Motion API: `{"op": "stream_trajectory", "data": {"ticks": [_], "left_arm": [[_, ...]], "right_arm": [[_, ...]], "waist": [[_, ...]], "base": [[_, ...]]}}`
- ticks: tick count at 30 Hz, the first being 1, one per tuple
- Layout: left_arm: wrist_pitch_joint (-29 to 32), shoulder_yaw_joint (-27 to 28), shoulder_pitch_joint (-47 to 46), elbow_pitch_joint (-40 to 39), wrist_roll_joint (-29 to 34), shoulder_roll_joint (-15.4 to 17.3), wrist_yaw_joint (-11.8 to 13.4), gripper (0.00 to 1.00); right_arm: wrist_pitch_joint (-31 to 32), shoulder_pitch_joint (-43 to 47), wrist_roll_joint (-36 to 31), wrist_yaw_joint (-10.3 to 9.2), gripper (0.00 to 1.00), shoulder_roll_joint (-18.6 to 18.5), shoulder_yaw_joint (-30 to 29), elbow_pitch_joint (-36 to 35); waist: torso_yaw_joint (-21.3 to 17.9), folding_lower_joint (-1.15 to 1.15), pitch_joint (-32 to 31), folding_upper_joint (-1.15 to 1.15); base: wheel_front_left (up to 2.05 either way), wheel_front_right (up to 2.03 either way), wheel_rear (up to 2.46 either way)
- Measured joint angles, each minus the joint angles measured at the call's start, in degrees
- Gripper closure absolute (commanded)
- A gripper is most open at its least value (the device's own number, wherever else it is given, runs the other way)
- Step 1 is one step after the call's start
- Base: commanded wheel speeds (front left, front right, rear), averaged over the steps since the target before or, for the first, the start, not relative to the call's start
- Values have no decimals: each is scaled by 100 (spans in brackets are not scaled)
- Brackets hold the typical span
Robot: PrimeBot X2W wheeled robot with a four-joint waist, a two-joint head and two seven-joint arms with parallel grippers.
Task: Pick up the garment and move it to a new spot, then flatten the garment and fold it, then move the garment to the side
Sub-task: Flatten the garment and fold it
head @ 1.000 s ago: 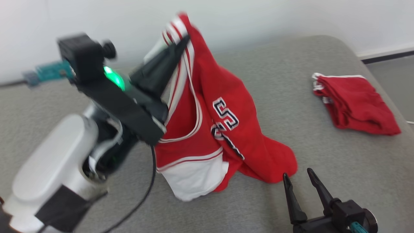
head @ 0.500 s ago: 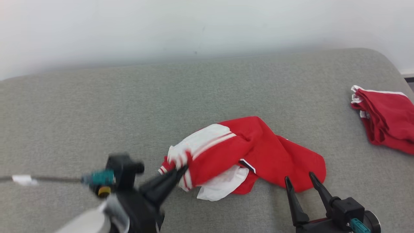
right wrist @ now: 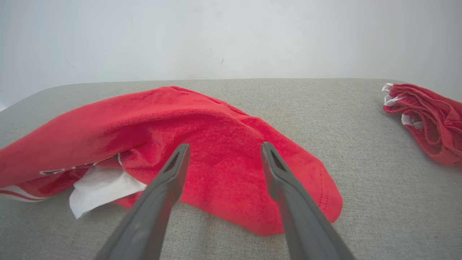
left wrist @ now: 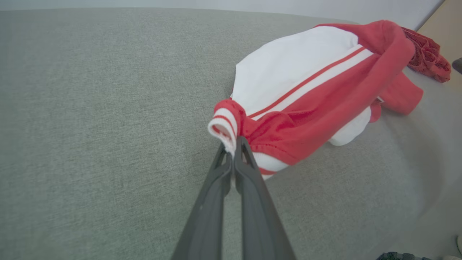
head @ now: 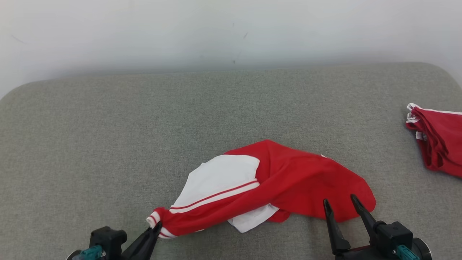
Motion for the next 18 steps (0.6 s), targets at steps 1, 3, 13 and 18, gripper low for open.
{"op": "stream_trajectory", "data": {"ticks": [1, 3, 13, 18], "left_arm": [[-46, 40, 47, 102, -5, -23, 68, 100], [-89, 65, 142, 264, -20, -78, 167, 100], [-193, 148, 398, 726, -43, -147, 580, 95], [-296, 442, 583, 918, -57, -272, 1063, 100]], "right_arm": [[9, 1, 2, 0, 0, -2, 8, -14], [48, 2, 21, 0, 0, -20, 19, -36], [105, 69, 44, 0, 0, -60, -54, -127], [127, 106, 49, 0, 0, -54, -64, -148]], "waist": [[-2, 0, -4, 0], [-19, 0, -15, 0], [-160, 0, -52, 0], [-188, 0, -69, 0]], "base": [[0, 0, 0], [0, 0, 0], [0, 0, 0], [0, 0, 0]]}}
